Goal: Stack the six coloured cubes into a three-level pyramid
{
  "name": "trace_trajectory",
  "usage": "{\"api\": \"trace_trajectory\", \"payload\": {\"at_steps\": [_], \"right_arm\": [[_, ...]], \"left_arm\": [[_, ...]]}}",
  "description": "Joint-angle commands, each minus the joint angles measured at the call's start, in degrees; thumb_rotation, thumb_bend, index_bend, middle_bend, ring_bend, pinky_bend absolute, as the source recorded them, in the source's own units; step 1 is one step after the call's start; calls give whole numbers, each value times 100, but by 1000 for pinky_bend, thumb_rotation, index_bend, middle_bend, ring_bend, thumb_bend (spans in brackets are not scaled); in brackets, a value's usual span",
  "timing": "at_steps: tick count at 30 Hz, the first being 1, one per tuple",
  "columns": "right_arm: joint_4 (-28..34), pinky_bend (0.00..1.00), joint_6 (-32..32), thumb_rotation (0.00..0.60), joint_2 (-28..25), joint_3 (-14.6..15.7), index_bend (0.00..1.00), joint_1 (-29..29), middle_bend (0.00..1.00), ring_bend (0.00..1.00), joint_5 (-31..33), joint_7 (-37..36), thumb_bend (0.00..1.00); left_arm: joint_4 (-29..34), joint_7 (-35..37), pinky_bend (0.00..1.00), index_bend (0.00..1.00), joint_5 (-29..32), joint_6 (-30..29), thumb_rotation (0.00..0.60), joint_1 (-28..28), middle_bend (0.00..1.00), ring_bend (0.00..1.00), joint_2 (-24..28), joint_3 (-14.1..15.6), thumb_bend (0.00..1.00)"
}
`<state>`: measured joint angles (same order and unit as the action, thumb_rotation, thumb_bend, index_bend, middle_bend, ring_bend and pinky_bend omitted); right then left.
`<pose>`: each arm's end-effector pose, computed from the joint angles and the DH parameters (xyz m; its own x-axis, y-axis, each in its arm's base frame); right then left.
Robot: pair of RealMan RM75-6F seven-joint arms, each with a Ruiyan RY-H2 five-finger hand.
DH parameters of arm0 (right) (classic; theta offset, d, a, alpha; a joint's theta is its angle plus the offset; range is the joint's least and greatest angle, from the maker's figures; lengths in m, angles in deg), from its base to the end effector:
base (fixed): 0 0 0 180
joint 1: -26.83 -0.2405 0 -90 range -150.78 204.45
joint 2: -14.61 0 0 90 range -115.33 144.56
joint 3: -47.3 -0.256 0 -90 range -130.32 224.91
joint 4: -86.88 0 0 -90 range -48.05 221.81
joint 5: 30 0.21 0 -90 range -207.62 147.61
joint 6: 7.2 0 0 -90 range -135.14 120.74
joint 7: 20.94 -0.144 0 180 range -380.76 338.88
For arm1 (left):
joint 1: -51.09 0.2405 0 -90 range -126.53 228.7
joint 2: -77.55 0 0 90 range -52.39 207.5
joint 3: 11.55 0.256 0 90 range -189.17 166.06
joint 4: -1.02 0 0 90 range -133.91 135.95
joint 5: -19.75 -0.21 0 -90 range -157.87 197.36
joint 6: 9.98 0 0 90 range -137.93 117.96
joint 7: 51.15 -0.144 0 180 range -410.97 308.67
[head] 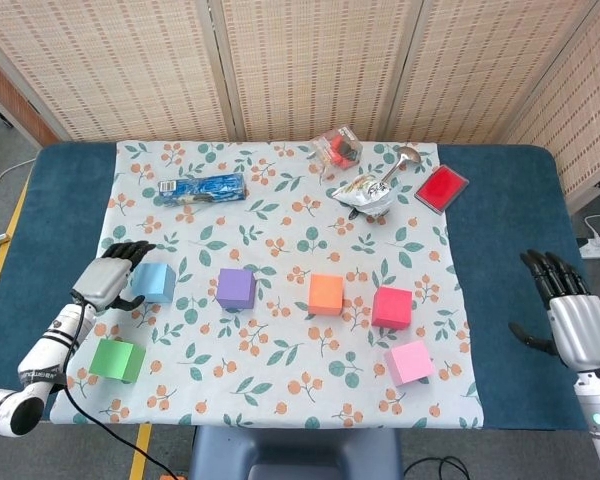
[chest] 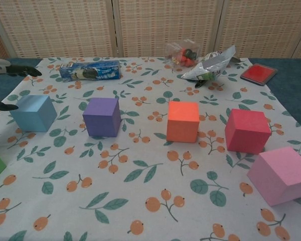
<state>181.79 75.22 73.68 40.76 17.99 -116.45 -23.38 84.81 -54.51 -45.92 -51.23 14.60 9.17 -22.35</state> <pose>-0.2893 -0.2146 0.1854 0.3910 0.0444 0.9193 -0.9150 -0.0891 0.3935 -0.2468 0.3610 0.0918 0.4385 0.3818 0.8136 0.8987 -0.1790 -0.4004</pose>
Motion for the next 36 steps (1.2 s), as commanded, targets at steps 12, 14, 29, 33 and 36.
{"api": "trace_trajectory", "payload": {"at_steps": [12,14,29,33,36], "right_arm": [[-46,114,-27,600,10,42,0,-14,49,16,2,-130,6],[-44,114,-13,600,8,46,0,-10,49,17,-6,-142,6],[-30,114,80,600,-4,75,0,38,49,21,-26,-167,6],[-34,114,70,600,-14,90,0,48,49,22,-17,-197,6],[-47,115,77,600,-19,102,0,62,49,23,-14,-227,6]], "left_arm": [[-686,-243,77,74,588,197,600,-300,90,80,-586,221,334],[-768,-268,105,119,623,210,600,-323,148,137,-630,247,331],[-506,-557,321,362,660,-319,600,-421,477,447,-722,143,333],[-288,-630,313,359,749,-176,600,-562,470,446,-697,110,334],[-188,-780,305,352,919,-140,600,-687,462,438,-741,73,334]]}}
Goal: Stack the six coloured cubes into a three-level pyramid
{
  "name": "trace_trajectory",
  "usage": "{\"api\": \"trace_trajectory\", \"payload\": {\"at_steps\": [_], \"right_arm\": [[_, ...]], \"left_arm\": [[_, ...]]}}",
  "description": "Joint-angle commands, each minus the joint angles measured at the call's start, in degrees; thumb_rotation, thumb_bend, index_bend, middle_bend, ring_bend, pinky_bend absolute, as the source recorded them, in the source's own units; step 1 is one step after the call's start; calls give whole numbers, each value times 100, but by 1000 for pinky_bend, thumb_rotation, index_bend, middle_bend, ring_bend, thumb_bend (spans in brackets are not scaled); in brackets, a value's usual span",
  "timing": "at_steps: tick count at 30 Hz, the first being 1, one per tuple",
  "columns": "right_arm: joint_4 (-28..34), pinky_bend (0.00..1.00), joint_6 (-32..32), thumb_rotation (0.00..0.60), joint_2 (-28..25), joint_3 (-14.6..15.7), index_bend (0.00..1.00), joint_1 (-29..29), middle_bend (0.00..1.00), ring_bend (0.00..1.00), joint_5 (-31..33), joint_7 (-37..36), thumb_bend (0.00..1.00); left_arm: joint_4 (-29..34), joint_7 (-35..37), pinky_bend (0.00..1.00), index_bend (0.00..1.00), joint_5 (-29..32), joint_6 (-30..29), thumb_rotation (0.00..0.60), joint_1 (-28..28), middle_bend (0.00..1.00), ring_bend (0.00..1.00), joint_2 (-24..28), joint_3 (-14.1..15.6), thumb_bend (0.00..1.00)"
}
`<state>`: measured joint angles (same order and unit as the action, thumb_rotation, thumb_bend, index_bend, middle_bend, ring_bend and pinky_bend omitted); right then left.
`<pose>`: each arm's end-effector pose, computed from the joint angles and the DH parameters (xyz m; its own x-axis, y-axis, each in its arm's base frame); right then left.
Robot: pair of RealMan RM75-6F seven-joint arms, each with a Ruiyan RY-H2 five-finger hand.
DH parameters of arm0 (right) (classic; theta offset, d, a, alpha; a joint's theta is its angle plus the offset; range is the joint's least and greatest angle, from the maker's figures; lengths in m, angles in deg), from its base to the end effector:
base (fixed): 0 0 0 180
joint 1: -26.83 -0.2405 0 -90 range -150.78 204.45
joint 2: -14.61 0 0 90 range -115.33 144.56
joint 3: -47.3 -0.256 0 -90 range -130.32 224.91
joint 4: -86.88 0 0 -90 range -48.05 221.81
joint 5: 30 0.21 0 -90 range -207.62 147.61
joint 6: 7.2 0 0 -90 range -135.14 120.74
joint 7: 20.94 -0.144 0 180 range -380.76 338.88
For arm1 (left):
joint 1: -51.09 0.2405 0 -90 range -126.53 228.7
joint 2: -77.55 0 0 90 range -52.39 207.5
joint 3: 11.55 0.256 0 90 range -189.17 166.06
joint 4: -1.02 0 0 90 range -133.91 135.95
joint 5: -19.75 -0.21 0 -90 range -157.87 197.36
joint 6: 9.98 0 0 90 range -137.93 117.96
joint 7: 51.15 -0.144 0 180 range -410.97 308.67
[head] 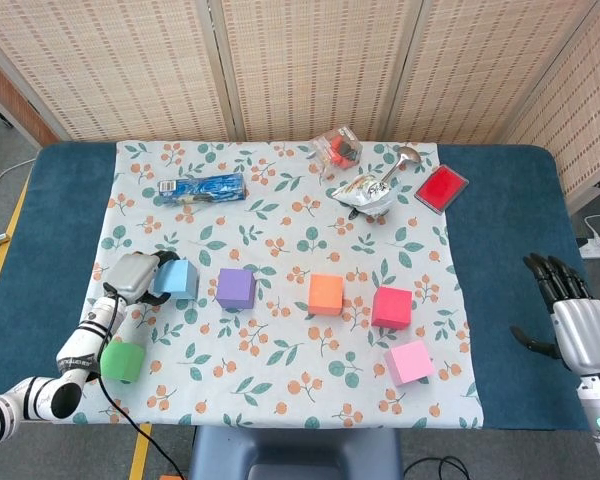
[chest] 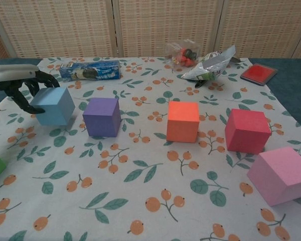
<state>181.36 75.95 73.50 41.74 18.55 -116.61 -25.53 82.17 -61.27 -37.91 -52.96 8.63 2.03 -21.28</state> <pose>-0.2939 -0.2086 0.1862 0.3680 0.0349 0.9292 -0.9256 -0.0812 0.3697 -0.2174 0.3792 0.0535 0.4433 0.3726 0.8153 0.8962 -0.2027 -0.3946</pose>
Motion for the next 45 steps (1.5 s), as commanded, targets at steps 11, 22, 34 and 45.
{"api": "trace_trajectory", "payload": {"at_steps": [11,22,34,45], "right_arm": [[-56,114,58,600,-32,18,0,69,49,25,35,-109,6],[-94,114,72,600,-38,25,0,106,49,25,66,-156,6],[-166,114,49,600,-27,12,0,109,49,25,103,-226,6],[-198,114,42,600,-22,4,0,114,49,25,119,-261,6]], "left_arm": [[323,-713,287,337,820,36,600,-427,452,424,-181,66,334],[320,-850,287,328,1147,-105,600,-569,450,425,-345,117,334],[291,-971,288,314,1303,-233,600,-667,429,411,-485,177,334],[249,-1031,277,314,1348,-299,600,-707,420,401,-560,227,333]]}}
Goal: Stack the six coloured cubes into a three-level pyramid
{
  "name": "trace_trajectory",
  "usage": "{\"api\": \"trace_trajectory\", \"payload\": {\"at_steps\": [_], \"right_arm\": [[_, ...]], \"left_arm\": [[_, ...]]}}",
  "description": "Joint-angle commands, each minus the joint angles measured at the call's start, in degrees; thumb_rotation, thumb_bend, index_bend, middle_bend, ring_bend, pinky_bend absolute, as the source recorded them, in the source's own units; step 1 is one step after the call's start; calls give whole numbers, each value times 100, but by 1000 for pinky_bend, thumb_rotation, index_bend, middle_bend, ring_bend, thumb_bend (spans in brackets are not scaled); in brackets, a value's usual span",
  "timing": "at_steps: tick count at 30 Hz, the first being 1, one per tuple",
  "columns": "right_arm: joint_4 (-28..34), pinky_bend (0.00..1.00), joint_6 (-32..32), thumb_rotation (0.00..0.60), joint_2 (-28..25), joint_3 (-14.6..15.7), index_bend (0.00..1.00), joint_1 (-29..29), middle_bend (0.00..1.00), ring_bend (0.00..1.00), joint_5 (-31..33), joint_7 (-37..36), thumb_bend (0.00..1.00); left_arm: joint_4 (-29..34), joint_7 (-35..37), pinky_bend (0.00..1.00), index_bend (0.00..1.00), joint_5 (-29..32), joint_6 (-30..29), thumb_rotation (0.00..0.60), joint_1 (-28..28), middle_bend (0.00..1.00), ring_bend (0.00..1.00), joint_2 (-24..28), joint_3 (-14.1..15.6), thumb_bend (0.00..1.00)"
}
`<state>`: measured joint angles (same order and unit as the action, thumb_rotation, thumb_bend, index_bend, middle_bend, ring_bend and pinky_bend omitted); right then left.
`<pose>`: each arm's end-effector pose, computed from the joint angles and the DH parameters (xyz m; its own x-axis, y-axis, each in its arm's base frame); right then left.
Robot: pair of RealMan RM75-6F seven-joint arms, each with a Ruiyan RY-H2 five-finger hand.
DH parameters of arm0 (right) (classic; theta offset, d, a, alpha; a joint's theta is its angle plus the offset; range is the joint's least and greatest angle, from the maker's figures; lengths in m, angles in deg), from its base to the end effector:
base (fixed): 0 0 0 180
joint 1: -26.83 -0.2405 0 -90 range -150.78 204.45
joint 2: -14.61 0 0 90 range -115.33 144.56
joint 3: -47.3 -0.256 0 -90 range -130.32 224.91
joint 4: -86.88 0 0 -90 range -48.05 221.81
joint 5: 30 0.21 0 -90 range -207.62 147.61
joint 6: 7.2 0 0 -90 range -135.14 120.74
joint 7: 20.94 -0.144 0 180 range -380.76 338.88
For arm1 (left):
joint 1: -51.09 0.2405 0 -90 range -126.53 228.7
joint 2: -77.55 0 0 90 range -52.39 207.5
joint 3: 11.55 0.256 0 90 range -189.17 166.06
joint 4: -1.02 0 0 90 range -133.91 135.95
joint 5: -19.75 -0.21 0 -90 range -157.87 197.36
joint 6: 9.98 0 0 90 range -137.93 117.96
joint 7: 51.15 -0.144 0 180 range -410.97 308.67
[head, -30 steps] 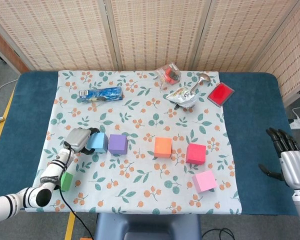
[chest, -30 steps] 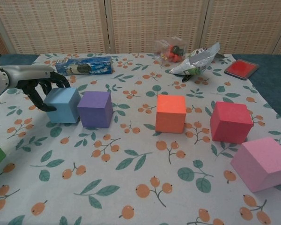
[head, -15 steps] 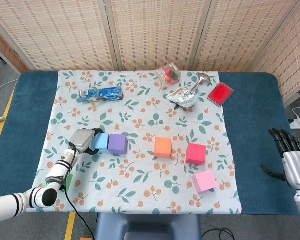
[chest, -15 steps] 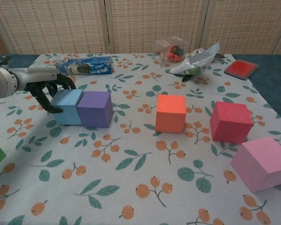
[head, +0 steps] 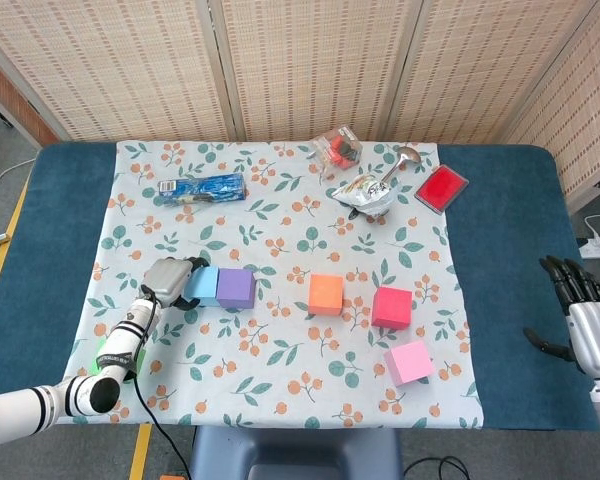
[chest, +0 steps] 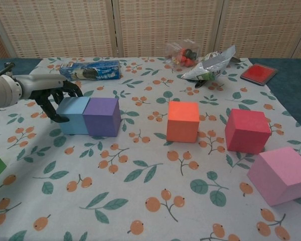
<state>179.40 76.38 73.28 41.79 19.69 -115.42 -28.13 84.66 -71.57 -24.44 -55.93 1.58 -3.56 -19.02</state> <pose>-0.3071 -0.2035 0.1936 0.3587 0.0388 0.9327 -0.9321 -0.0395 0.3601 -0.1784 0.3792 0.0122 0.4458 0.4144 0.7934 0.8951 -0.2123 -0.3921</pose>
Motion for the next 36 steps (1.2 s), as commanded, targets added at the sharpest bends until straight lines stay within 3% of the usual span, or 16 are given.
{"api": "trace_trajectory", "payload": {"at_steps": [1,25,36], "right_arm": [[-2,114,-1,600,0,0,0,0,49,25,0,-3,6],[-20,114,22,600,-1,0,0,36,49,27,18,-21,6],[-50,114,58,600,7,-10,0,55,50,28,8,-73,6]], "left_arm": [[3,-2,276,313,3,-1,600,-2,420,401,-1,2,332],[35,-117,262,292,47,-60,600,-44,396,401,-30,76,332],[114,-217,264,170,150,-102,600,-75,297,348,-15,104,333]]}}
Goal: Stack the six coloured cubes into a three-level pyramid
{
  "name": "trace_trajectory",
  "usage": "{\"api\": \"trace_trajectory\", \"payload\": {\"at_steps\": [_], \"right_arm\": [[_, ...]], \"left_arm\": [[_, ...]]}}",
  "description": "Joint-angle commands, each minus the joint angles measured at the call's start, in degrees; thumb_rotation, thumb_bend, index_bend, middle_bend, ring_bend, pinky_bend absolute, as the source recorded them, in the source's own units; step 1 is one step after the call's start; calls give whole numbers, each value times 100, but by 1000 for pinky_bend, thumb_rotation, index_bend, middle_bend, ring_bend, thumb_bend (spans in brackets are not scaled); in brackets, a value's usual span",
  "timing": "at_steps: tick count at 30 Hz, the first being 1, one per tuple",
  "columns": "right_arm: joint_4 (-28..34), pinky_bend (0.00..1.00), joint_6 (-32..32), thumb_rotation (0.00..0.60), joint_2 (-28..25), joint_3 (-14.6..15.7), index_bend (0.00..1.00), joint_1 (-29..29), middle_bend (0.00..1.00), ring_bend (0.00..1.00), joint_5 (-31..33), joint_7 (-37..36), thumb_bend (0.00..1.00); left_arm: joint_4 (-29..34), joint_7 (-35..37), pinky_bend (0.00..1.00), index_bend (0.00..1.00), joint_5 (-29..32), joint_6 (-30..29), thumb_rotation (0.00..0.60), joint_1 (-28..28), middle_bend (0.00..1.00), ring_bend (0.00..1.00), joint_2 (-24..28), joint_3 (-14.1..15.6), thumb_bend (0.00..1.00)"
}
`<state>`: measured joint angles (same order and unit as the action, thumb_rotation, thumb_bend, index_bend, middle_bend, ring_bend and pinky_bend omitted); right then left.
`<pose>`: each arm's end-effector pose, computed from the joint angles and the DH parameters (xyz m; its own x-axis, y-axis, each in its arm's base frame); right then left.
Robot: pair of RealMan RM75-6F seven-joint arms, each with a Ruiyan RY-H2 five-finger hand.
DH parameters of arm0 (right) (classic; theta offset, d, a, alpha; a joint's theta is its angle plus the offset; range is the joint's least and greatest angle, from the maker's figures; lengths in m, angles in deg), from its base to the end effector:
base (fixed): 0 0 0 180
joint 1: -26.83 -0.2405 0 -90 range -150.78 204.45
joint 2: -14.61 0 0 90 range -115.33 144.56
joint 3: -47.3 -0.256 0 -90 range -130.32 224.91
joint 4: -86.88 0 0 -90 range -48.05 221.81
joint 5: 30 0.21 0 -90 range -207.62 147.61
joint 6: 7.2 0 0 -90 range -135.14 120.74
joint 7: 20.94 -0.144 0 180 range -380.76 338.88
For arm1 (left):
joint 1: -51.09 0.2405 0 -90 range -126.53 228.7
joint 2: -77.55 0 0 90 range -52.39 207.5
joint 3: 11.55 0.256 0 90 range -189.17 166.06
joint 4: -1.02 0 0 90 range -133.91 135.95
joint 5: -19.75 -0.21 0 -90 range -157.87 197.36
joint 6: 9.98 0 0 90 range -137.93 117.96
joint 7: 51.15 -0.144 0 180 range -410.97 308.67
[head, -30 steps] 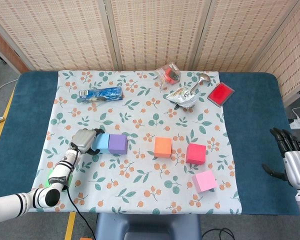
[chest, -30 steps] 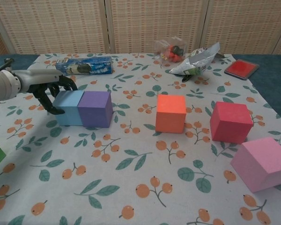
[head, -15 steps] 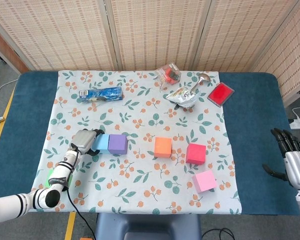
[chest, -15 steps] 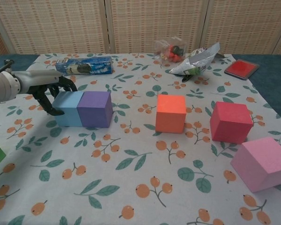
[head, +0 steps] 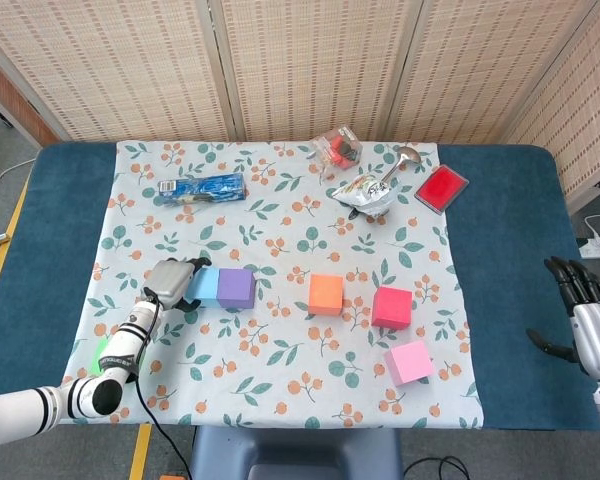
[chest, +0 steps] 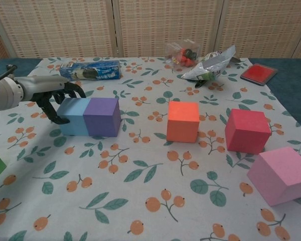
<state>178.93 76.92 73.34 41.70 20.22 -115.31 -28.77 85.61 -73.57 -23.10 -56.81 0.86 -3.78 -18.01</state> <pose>-0.3099 -0.2010 0.1958 0.3544 0.0471 0.9339 -0.9340 -0.0299 0.3559 -0.1762 0.3754 0.0084 0.4678 0.4189 0.7782 0.8838 -0.2226 -0.4114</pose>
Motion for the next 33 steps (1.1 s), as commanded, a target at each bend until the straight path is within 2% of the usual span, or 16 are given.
{"api": "trace_trajectory", "payload": {"at_steps": [1,5,10,12,24,29,33], "right_arm": [[-11,114,14,600,7,-4,0,4,54,29,-8,-24,6],[-33,114,31,600,8,4,0,9,85,33,-42,-78,6],[-53,114,56,600,8,3,0,14,85,33,-72,-127,5],[-55,114,54,600,6,8,0,15,85,33,-80,-145,5],[-84,108,95,600,10,3,0,22,85,33,-119,-211,6],[-98,108,110,600,7,4,0,22,85,33,-144,-241,6],[-100,108,97,600,14,7,0,13,85,33,-151,-242,6]], "left_arm": [[38,-27,265,161,29,-9,600,-6,288,337,17,11,333],[86,-75,273,130,82,2,600,-22,232,266,46,36,345],[190,-92,266,89,144,27,600,-36,128,104,114,55,348],[229,-110,262,82,171,31,600,-47,106,72,136,63,348],[716,-357,251,50,406,-159,600,-90,44,6,396,176,349],[844,-543,181,42,255,-659,600,26,25,0,528,258,348],[621,-609,93,41,-32,-1032,600,195,18,0,513,341,343]]}}
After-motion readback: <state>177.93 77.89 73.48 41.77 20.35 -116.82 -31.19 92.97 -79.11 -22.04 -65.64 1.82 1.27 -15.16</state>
